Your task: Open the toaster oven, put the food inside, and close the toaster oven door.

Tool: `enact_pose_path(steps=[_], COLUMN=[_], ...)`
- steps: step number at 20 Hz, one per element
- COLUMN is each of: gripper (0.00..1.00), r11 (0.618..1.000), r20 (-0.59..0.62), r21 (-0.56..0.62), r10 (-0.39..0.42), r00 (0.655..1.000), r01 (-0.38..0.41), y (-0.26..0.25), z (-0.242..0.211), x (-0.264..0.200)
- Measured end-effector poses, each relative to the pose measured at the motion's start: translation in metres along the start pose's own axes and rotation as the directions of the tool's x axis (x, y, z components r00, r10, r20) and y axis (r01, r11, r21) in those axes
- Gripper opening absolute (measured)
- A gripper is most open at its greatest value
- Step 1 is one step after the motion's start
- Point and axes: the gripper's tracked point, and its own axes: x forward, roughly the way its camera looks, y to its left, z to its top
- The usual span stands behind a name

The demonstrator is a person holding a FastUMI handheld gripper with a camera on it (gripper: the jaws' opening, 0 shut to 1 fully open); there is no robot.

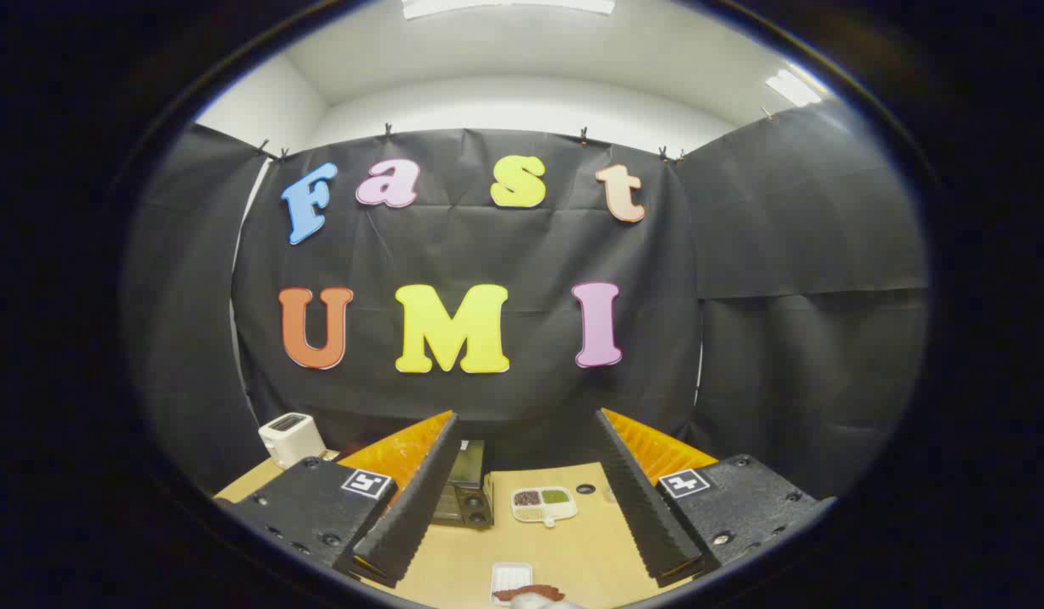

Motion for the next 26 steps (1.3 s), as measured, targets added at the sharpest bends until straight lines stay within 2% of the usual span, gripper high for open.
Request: enact_pose_path(steps=[18, 26], gripper=[1.00, 1.00], r11=[1.000, 1.000], r20=[-0.028, -0.056], r21=[-0.013, 0.000], r10=[-0.009, 0.009], r00=[1.000, 0.998], r01=[0.008, -0.009], y=[0.015, 0.058], z=[-0.013, -0.038], x=[-0.002, 0.036])
